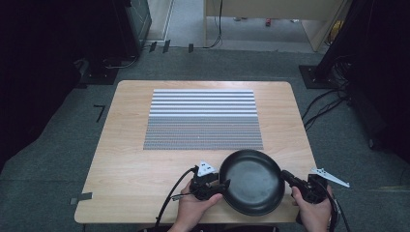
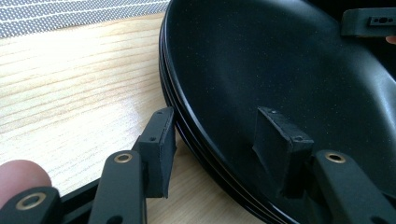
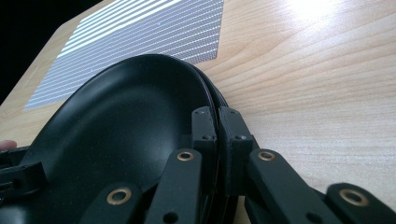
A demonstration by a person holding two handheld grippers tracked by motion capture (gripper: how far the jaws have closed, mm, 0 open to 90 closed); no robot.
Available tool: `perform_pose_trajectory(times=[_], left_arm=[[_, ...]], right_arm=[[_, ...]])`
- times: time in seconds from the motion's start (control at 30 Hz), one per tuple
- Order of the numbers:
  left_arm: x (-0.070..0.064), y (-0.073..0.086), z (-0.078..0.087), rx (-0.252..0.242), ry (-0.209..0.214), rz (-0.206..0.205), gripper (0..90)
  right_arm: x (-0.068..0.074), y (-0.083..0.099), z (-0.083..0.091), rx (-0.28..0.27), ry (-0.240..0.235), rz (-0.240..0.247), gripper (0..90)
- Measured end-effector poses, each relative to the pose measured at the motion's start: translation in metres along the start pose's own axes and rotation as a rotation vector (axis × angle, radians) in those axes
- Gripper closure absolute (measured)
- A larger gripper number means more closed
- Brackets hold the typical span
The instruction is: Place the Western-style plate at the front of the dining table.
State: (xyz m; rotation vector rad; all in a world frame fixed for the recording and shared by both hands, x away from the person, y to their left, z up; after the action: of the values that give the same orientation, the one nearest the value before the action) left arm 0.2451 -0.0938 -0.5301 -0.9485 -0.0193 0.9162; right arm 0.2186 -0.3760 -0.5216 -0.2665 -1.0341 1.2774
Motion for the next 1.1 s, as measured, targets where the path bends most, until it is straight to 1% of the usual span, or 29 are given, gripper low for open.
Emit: perform_pose_trajectory(times=[0.2,0.27,0.33,0.5,0.63,0.7,0.73,0.77,0.8,0.83,0.87,0.93,1.1], left_arm=[[0.0000,-0.0004,-0.0004,-0.002,-0.004,0.001,49.4],[0.0000,-0.0006,-0.0006,-0.002,-0.005,0.001,49.4],[0.0001,-0.0007,-0.0007,-0.003,-0.005,0.000,49.4],[-0.0005,-0.0009,-0.0010,-0.005,-0.010,0.003,49.4],[-0.0006,-0.0010,-0.0010,-0.002,-0.013,0.002,49.4],[-0.0006,-0.0010,-0.0010,-0.002,-0.013,0.004,49.4],[-0.0004,-0.0011,-0.0009,-0.002,-0.010,0.005,49.4],[-0.0004,-0.0011,-0.0009,-0.002,-0.010,0.005,49.5],[0.0000,-0.0013,-0.0008,-0.001,-0.006,0.008,49.5],[0.0000,-0.0013,-0.0008,-0.001,-0.006,0.008,49.5],[0.0003,-0.0015,-0.0006,-0.001,-0.002,0.013,49.6],[0.0003,-0.0015,-0.0006,-0.001,-0.001,0.016,49.6],[0.0007,-0.0019,-0.0003,0.001,0.004,0.023,49.5]], right_arm=[[0.0010,0.0002,-0.0012,-0.015,0.004,-0.012,86.8],[-0.0002,-0.0001,-0.0023,-0.017,-0.014,-0.031,87.0],[-0.0009,-0.0001,-0.0027,-0.018,-0.023,-0.040,87.1],[-0.0006,-0.0001,-0.0039,-0.025,-0.021,-0.040,87.1],[-0.0012,-0.0002,-0.0044,-0.028,-0.029,-0.043,87.2],[-0.0015,-0.0001,-0.0047,-0.034,-0.033,-0.053,87.3],[-0.0019,-0.0001,-0.0050,-0.035,-0.040,-0.069,87.5],[-0.0019,-0.0001,-0.0050,-0.035,-0.040,-0.069,87.5],[-0.0033,0.0003,-0.0055,-0.039,-0.052,-0.103,87.6],[-0.0033,0.0003,-0.0055,-0.039,-0.052,-0.103,87.6],[-0.0043,0.0008,-0.0062,-0.041,-0.069,-0.140,87.7],[-0.0046,0.0009,-0.0066,-0.041,-0.073,-0.147,87.7],[-0.0034,0.0012,-0.0077,-0.044,-0.071,-0.144,87.7]])
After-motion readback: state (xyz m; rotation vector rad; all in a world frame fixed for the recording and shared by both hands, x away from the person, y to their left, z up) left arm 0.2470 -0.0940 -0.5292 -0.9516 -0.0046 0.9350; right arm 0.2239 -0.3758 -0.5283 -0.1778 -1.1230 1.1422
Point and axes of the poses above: each handheld gripper's, and its own axes: z roughly backward along the jaws, y roughly out of its underside, x roughly to its left, the point moved 5 cm from there along -z, roughly forward along the jaws, and after that the axes turned 1 degree about y, right-handed, at the moved point
